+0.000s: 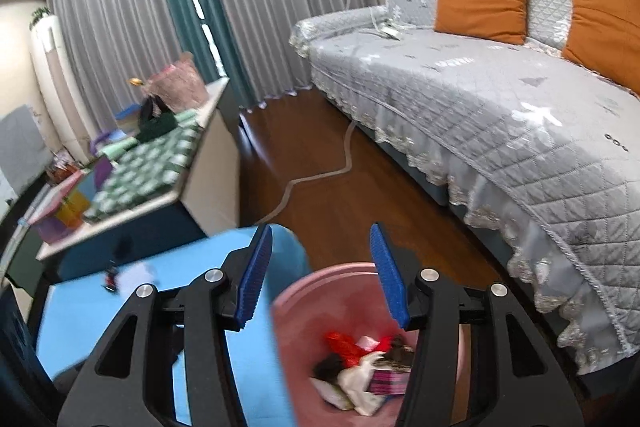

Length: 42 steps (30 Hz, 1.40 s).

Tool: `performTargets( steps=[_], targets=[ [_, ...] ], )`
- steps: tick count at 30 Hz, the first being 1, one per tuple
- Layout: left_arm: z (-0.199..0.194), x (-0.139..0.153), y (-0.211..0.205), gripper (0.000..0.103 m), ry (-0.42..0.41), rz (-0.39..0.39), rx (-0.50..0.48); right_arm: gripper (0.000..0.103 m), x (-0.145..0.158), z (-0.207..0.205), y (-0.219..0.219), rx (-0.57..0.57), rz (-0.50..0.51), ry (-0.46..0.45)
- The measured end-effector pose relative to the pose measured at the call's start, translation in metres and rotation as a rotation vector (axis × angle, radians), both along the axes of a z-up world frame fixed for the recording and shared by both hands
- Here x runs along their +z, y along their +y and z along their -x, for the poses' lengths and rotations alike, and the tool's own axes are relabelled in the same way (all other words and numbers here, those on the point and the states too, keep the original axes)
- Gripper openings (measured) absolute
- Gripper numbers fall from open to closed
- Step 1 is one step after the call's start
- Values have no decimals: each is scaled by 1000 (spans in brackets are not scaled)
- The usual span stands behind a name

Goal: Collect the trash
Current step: 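Open both grippers over the pink bin to drop the cloth and band, then move both grippers back over the table toward the bubble wrap and red wrapper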

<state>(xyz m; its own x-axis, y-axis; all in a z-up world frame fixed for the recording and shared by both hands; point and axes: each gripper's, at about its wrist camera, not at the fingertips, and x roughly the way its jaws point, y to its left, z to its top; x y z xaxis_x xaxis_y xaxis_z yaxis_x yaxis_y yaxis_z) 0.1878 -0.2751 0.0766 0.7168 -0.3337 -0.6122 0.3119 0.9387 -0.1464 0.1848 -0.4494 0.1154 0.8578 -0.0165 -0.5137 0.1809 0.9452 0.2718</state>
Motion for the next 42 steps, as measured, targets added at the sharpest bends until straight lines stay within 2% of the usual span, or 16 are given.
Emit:
performTargets(
  steps=[5, 9, 14, 17, 23, 30, 42],
  targets=[
    [13, 25, 30, 9, -33, -36, 67, 52, 27, -1, 33, 84, -40, -49],
    [23, 43, 60, 9, -43, -33, 151, 52, 47, 0, 59, 163, -62, -79],
    [31, 60, 89, 9, -55, -31, 251, 52, 63, 0, 85, 275, -70, -74],
    [32, 64, 95, 9, -69, -37, 271, 52, 67, 4, 93, 310, -52, -72],
    [33, 66, 96, 9, -84, -27, 285, 52, 70, 8, 91, 308, -69, -72],
    [40, 68, 107, 9, -113, -29, 289, 52, 63, 8, 102, 312, -34, -73],
    [27, 44, 144, 9, -95, 20, 337, 52, 37, -4, 122, 329, 36, -50]
  ],
)
